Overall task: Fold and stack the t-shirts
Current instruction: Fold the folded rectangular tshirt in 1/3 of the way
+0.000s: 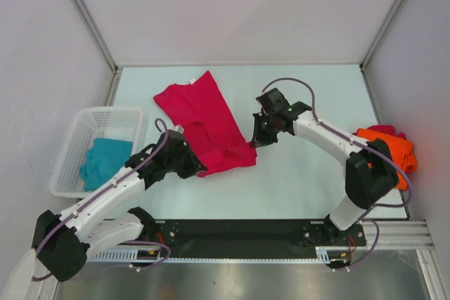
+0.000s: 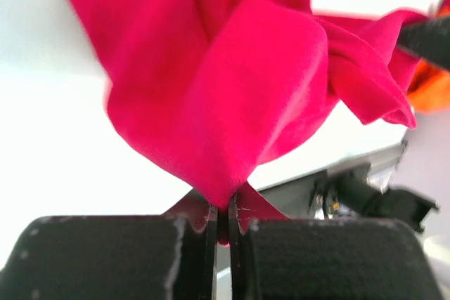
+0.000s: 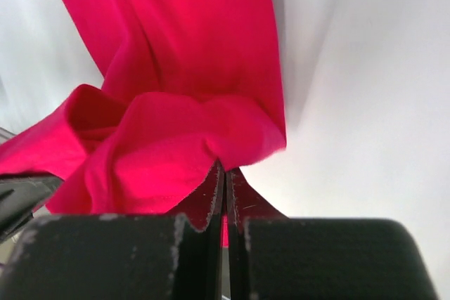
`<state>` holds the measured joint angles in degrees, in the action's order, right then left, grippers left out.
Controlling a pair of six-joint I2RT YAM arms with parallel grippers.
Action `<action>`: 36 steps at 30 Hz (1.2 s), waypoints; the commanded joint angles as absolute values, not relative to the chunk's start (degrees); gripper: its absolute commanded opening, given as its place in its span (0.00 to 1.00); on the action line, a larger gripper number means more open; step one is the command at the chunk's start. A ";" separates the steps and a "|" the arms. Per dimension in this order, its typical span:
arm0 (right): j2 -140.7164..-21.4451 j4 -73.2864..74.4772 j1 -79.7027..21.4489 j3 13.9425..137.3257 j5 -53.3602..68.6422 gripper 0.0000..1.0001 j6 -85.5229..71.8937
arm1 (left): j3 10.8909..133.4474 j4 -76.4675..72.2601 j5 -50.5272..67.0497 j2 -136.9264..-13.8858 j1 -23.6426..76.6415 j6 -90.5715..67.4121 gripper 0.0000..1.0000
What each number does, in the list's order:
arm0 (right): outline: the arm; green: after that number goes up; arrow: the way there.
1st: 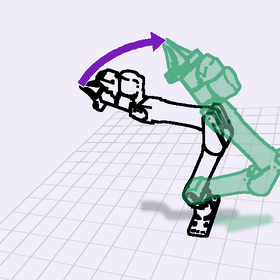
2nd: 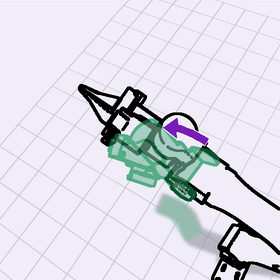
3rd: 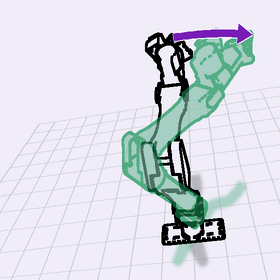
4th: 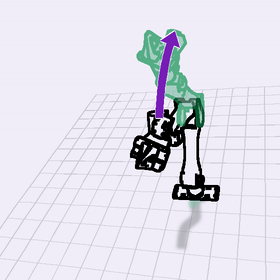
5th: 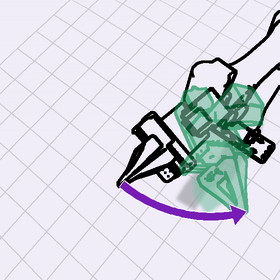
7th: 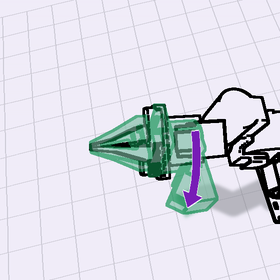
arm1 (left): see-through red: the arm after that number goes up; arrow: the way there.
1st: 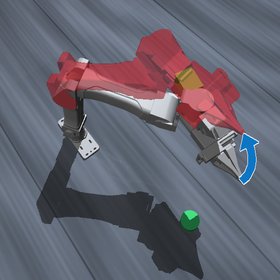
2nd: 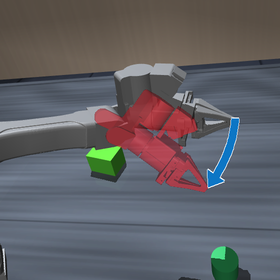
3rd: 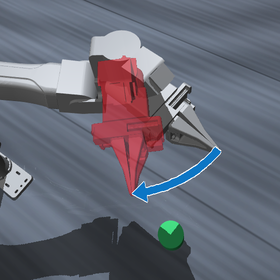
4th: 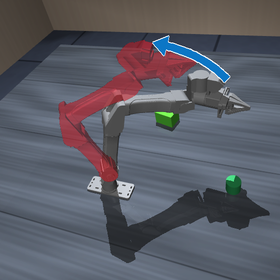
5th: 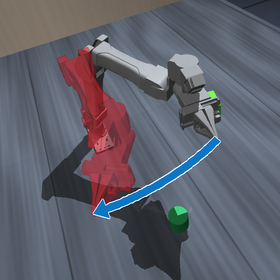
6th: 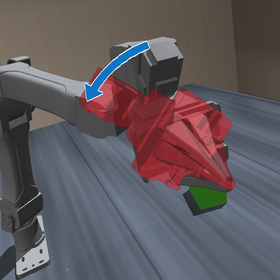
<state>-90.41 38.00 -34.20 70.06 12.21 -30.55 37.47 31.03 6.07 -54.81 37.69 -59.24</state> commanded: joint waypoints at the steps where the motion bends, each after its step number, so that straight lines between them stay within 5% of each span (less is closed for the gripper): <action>1: -96.40 40.78 -33.14 78.56 14.41 0.00 -26.37 | 40.61 30.42 7.56 -57.38 31.04 -51.78 0.05; 27: -141.50 55.02 -26.11 133.05 18.46 0.04 -19.51 | 50.71 20.66 16.69 -84.18 10.64 -40.70 0.05; 33: -146.07 54.23 -24.79 140.36 21.08 0.10 -21.71 | 55.72 20.57 18.54 -91.14 8.97 -38.94 0.05; 36: -146.95 52.39 -24.26 140.36 23.46 0.21 -22.41 | 57.13 20.57 18.98 -93.16 8.44 -38.58 0.08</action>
